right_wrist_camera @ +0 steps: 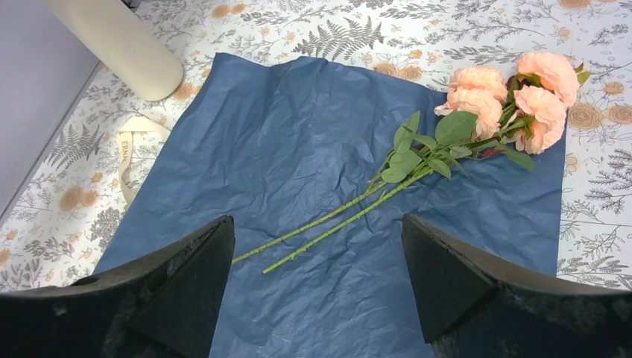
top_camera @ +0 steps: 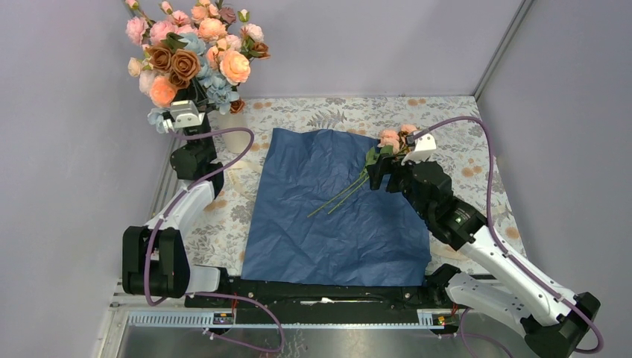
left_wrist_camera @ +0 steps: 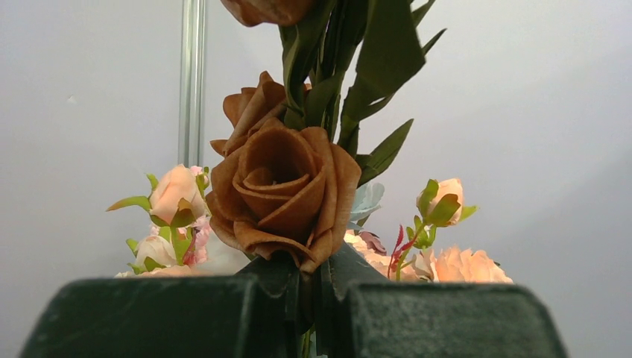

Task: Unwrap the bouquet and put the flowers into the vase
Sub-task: Insert the fake flower into the vase.

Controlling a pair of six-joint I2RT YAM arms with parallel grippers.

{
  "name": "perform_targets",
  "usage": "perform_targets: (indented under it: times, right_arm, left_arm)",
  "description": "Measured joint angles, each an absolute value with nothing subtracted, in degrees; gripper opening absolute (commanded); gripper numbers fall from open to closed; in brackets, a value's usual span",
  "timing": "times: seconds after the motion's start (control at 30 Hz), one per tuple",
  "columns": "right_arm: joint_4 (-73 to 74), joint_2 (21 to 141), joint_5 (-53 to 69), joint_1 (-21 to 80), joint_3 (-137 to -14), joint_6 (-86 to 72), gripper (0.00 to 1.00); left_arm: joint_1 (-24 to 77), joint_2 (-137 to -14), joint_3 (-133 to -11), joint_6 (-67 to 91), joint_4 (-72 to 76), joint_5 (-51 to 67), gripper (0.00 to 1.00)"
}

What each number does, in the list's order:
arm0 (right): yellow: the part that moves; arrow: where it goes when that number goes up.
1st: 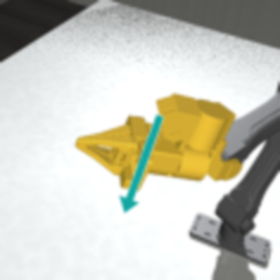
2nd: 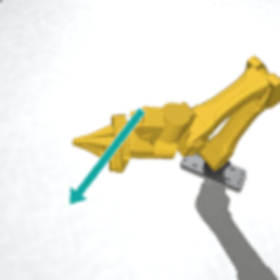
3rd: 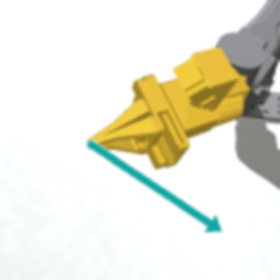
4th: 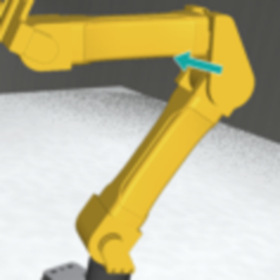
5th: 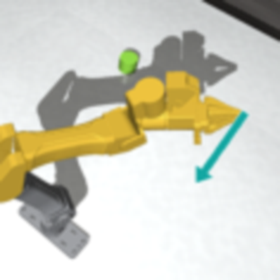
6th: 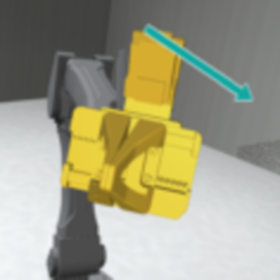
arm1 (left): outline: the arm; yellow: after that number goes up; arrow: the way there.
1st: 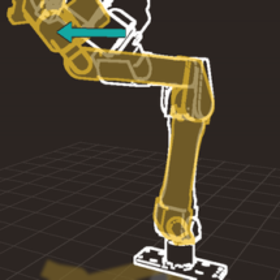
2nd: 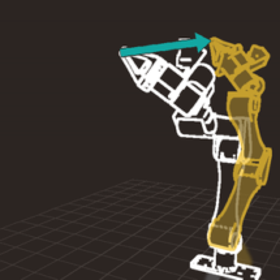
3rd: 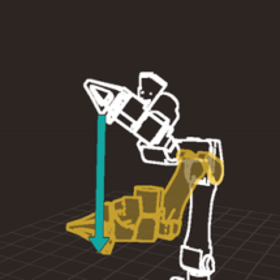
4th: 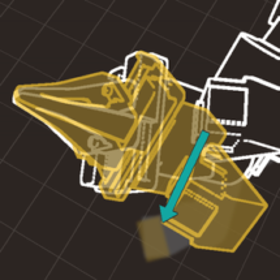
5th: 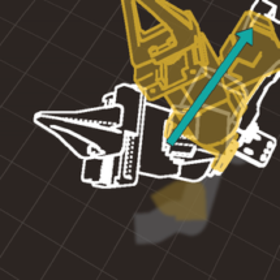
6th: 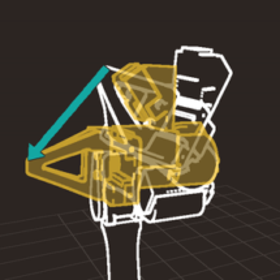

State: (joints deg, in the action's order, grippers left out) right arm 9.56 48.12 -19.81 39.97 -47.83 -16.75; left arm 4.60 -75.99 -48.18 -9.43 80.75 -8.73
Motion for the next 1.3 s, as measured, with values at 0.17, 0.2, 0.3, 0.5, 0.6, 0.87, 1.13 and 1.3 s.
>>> perform_targets:
  times: [0.17, 0.2, 0.3, 0.5, 0.6, 0.87, 1.13, 1.3]
  right_arm:
    - [9.52, 49.1, -19.44, 39.64, -47.88, -16.78, 0.88]
    - [9.52, 49.28, -19.31, 39.59, -47.94, -16.78, 0.88]
    - [9.1, 49.89, -18.68, 39.51, -48.03, -16.8, 0.88]
    - [8.27, 50.41, -17.82, 39.03, -48.03, -16.84, 0.87]
    - [8.23, 50.41, -17.39, 38.76, -48.03, -16.97, 0.87]
    - [8.19, 49.95, -16.82, 38.33, -48.03, -17.02, 0.87]
    - [7.88, 48.99, -16.73, 37.85, -48.03, -17.41, 0.87]
    - [7.88, 48.64, -16.36, 37.78, -48.03, -17.65, 0.87]
  left_arm:
    - [4.54, -76.36, -47.77, -9.67, 80.97, -8.05, 0.0]
    - [4.54, -76.38, -47.46, -9.72, 81.12, -7.97, 0.0]
    - [4.49, -76.93, -46.61, -10.09, 81.54, -7.86, 0.0]
    - [4.47, -78.56, -45.23, -10.22, 81.62, -7.9, 0.0]
    - [4.45, -79.33, -45.21, -10.15, 81.78, -7.99, 0.0]
    - [4.38, -82.26, -45.08, -10.15, 82.43, -8.95, 0.0]
    - [4.38, -84.68, -43.57, -9.72, 82.52, -10.46, 0.0]
    - [4.38, -85.38, -42.98, -9.54, 82.63, -11.29, 0.0]
